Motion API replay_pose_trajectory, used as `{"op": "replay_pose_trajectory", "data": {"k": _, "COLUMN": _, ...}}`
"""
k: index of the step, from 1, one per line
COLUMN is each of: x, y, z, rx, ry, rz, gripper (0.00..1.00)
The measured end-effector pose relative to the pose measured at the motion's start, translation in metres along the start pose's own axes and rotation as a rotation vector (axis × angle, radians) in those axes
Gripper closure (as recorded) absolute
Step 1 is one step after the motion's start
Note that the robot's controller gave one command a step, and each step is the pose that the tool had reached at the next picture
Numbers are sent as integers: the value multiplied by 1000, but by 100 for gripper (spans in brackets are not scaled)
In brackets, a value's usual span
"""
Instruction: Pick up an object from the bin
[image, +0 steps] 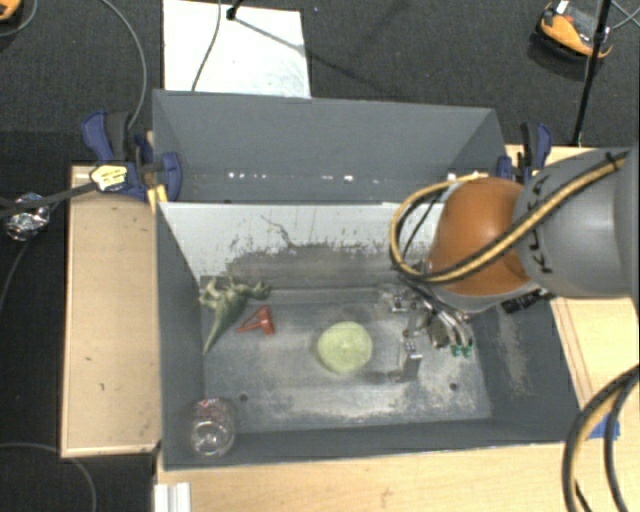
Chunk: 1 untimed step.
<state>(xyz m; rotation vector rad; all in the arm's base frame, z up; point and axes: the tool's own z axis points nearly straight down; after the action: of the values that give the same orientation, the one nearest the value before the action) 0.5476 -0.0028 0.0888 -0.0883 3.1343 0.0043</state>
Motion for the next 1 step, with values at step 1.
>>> {"op": "replay_pose_trajectory", "data": {"k": 1, "x": -5, "y": 49, "z": 13, "rx": 4, "ry": -8, "rz": -11, "gripper": 100}}
